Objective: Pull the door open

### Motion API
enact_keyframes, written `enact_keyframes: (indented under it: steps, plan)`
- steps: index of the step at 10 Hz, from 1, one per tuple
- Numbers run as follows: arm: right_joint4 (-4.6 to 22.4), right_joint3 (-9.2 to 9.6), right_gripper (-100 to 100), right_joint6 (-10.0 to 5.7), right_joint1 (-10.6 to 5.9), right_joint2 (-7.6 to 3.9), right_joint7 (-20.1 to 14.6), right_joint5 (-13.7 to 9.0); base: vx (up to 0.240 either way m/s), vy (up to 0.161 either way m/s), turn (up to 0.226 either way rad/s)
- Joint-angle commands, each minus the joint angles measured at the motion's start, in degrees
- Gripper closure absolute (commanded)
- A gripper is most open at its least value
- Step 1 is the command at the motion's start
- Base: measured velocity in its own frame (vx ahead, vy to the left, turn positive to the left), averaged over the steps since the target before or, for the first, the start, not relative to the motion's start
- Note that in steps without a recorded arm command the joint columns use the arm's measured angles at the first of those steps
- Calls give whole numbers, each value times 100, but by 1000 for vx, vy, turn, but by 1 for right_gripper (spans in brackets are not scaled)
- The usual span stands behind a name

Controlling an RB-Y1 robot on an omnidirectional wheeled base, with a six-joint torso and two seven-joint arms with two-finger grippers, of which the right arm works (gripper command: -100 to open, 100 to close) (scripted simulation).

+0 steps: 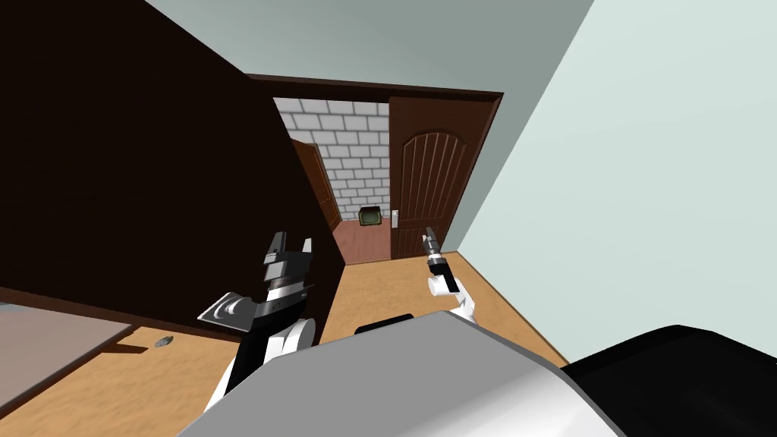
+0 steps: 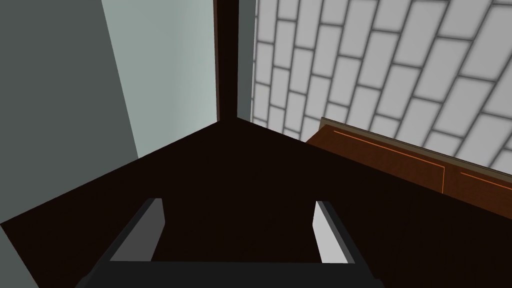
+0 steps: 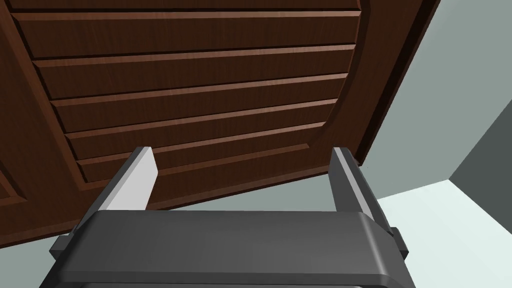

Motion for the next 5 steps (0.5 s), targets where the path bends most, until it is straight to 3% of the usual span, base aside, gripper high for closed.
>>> enact_keyframes:
  steps: [1, 5]
  plan:
    - [217, -2, -100, 16, -109, 6, -7, 17, 94, -6, 13]
    - [706, -24, -100, 97, -385, -2, -39, 44, 93, -1, 15]
